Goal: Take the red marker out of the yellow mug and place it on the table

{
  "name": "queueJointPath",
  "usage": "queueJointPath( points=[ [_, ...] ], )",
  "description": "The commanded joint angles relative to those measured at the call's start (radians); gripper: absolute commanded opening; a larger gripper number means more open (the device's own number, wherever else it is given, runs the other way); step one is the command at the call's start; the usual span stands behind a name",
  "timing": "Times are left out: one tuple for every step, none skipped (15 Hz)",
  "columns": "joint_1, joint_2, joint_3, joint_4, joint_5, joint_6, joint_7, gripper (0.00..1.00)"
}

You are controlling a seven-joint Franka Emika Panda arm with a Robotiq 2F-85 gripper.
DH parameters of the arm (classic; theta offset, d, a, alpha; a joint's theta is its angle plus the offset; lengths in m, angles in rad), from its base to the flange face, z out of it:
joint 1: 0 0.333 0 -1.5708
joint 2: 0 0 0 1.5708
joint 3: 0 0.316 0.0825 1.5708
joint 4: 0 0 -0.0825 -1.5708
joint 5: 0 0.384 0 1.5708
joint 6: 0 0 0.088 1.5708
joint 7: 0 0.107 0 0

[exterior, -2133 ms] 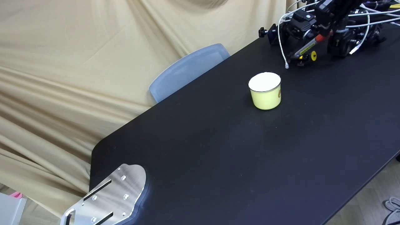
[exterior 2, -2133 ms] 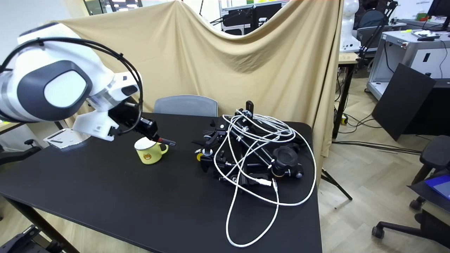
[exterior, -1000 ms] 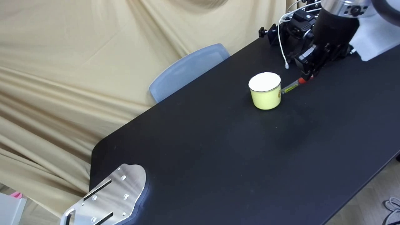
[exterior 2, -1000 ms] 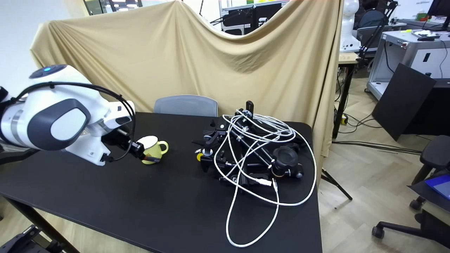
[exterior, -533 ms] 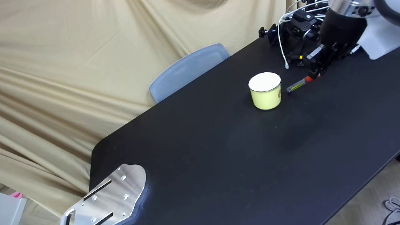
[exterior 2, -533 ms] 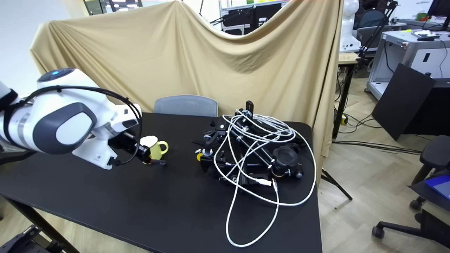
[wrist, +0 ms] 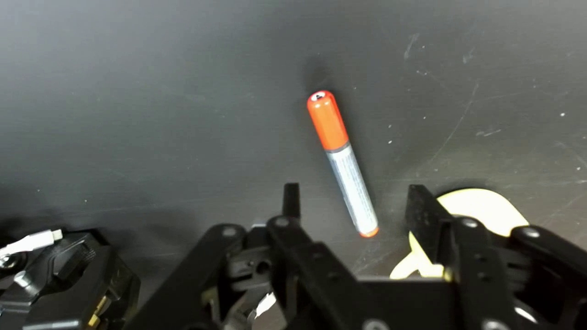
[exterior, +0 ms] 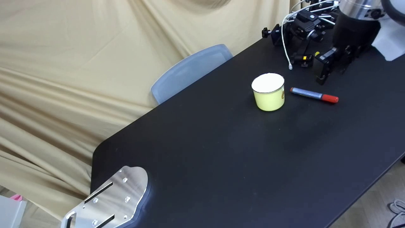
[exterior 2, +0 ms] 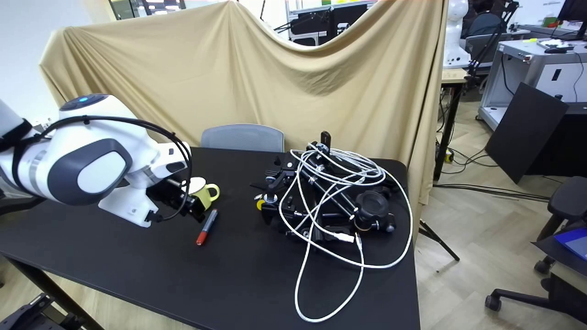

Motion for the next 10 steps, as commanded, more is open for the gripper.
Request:
queueJointPath(
  points=[
    [-0.018, -0.031, 0.034, 0.0, 0.036, -0.1, 0.005, 0.93],
    [-0.016, -0.042, 0.03, 0.002, 0.043, -0.137, 0.007, 0.99],
    [0.001, -0.057, 0.016, 0.004, 0.06, -0.175, 0.009, 1.0],
    [0.002, -0.069, 0.01, 0.006, 0.068, -0.204, 0.004, 1.0],
    [0.004, -0.083, 0.003, 0.007, 0.071, -0.232, 0.006, 1.0],
    [0.005, -0.1, -0.006, 0.008, 0.069, -0.261, 0.008, 1.0],
    [0.005, -0.123, -0.011, -0.001, 0.071, -0.283, 0.005, 1.0],
    [0.005, -0.141, -0.019, -0.003, 0.065, -0.305, 0.003, 1.0],
    [0.003, -0.155, -0.028, -0.001, 0.05, -0.323, 0.013, 1.0],
    [0.001, -0.169, -0.035, 0.0, 0.044, -0.344, 0.014, 1.0]
  ],
)
